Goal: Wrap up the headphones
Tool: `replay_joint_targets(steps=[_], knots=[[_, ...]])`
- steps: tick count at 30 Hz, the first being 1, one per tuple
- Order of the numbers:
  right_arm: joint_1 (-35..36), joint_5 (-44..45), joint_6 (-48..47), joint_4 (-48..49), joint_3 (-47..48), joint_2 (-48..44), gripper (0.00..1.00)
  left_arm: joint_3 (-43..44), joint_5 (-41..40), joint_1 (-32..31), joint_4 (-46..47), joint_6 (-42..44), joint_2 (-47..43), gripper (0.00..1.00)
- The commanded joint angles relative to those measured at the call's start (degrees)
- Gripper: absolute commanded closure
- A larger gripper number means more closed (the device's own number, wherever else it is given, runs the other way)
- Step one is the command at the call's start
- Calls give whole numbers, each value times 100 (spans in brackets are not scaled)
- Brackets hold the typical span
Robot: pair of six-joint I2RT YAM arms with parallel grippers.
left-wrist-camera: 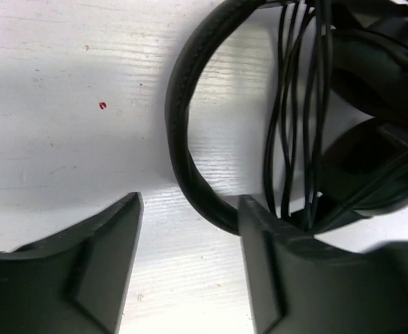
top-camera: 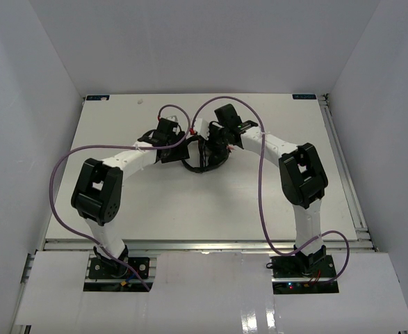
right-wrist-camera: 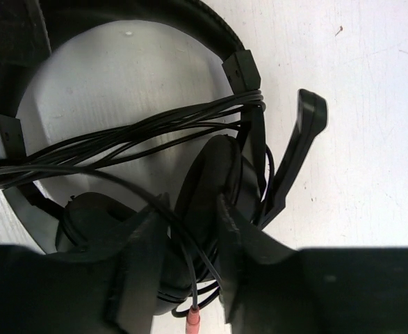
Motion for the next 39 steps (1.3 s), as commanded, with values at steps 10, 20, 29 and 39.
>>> replay_joint_targets(steps=[10,20,29,39], knots=[[-101,-127,158,233,-297,-833,32,85,-3,41,-492,50,-983,17],[-240,-98,329,238,-773,-1636,9,-163,23,50,-797,110,-1738,6],[-462,3,868,369,-1532,-2842,10,-926,862,50,-468,679,-3093,2],[-865,690,3009,48,-2380,-4961,10,-2913,1969,23,310,956,-6544,2]])
